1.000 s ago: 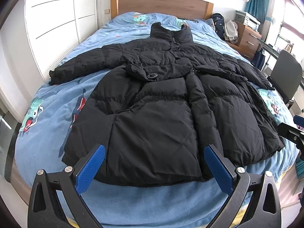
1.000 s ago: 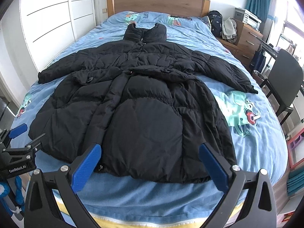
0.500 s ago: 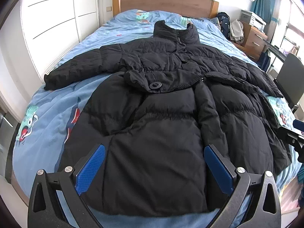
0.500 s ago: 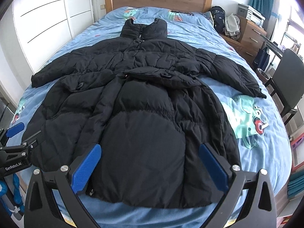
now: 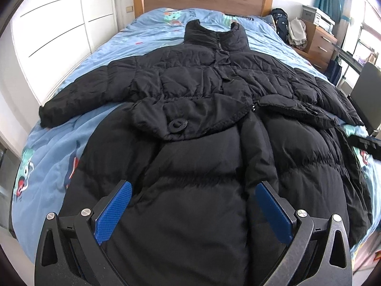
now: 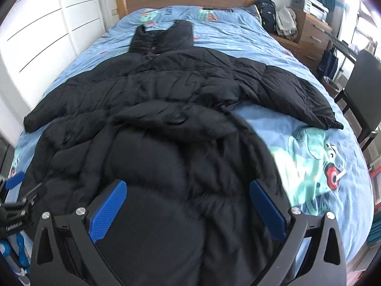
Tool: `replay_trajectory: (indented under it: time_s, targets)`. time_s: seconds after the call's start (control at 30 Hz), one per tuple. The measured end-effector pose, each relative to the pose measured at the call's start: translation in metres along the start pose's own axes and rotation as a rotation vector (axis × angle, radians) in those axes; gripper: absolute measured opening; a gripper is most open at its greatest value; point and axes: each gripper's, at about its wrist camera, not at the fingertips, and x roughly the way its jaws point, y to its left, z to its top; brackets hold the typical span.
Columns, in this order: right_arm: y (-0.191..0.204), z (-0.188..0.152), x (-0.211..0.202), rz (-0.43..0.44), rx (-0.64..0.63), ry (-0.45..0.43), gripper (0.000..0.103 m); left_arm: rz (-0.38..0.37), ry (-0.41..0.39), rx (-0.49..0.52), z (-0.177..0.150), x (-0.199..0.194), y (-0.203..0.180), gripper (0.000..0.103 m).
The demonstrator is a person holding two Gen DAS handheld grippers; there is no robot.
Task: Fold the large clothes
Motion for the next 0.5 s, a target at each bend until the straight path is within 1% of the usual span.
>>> replay_trajectory:
  time_s: [0.13,0.23,0.27,0.37,0.5]
  targets:
    - [-0.055,0.031,0.031,-0.013,0.092,-0.006,0.103,-0.003,-0.003,0.007,0.014,0.012,-0.009,0.102]
    - [-0.109,0.056,0.054,-0.037,0.189,-0.028,0.103,0.001,-0.004,0.006,0.024,0.021,-0.012,0.102]
    - [-0.133,0.064,0.062,-0.045,0.235,-0.042,0.103,0.003,-0.004,0.006,0.026,0.023,-0.012,0.102]
    - [-0.195,0.08,0.081,-0.019,0.388,-0.062,0.103,0.012,0.0,0.007,0.033,0.031,-0.012,0.102]
    - [-0.261,0.088,0.101,0.014,0.562,-0.091,0.103,0.033,0.004,0.007,0.039,0.038,-0.007,0.102]
